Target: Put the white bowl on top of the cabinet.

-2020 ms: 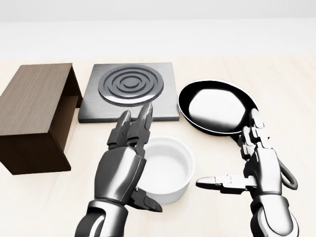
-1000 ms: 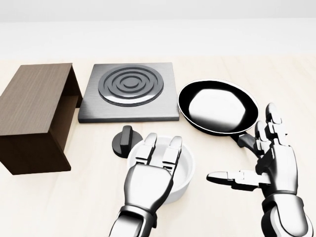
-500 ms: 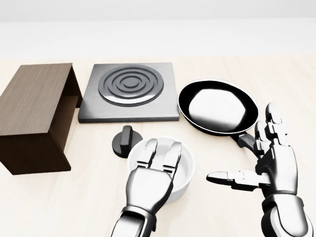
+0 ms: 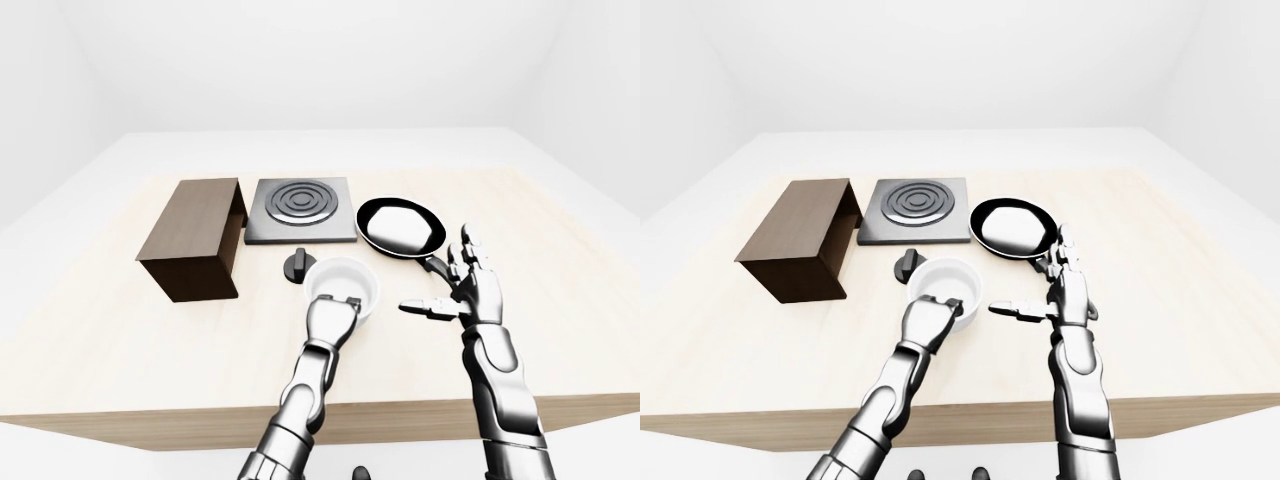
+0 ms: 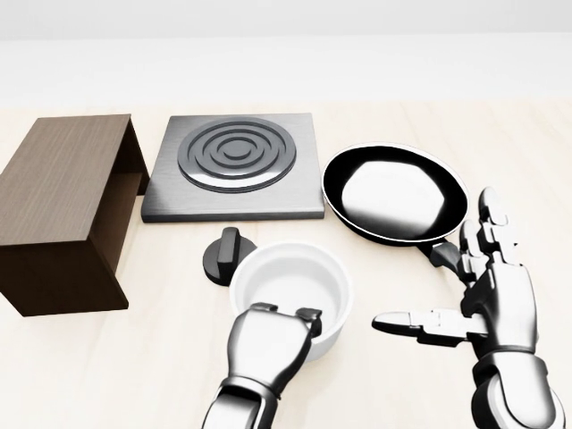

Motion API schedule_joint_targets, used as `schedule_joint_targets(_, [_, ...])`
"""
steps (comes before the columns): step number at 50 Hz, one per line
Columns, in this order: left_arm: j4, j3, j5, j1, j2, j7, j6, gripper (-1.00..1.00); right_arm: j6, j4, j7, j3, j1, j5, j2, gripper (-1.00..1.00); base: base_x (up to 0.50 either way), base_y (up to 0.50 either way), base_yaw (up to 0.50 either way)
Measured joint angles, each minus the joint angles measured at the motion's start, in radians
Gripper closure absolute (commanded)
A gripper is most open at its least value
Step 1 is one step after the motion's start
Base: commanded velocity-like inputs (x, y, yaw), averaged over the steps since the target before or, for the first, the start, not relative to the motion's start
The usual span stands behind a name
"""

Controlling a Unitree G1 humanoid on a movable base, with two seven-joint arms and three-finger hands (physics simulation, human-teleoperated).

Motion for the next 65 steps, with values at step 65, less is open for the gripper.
schedule_joint_targets(65, [-0.296,0.061,0.059,-0.087,0.007,-0.322,0.000,1.00,0.000,0.018,0.003,0.014,-0.003,-0.011,0.004,-1.00,0.00,0.00,0.00])
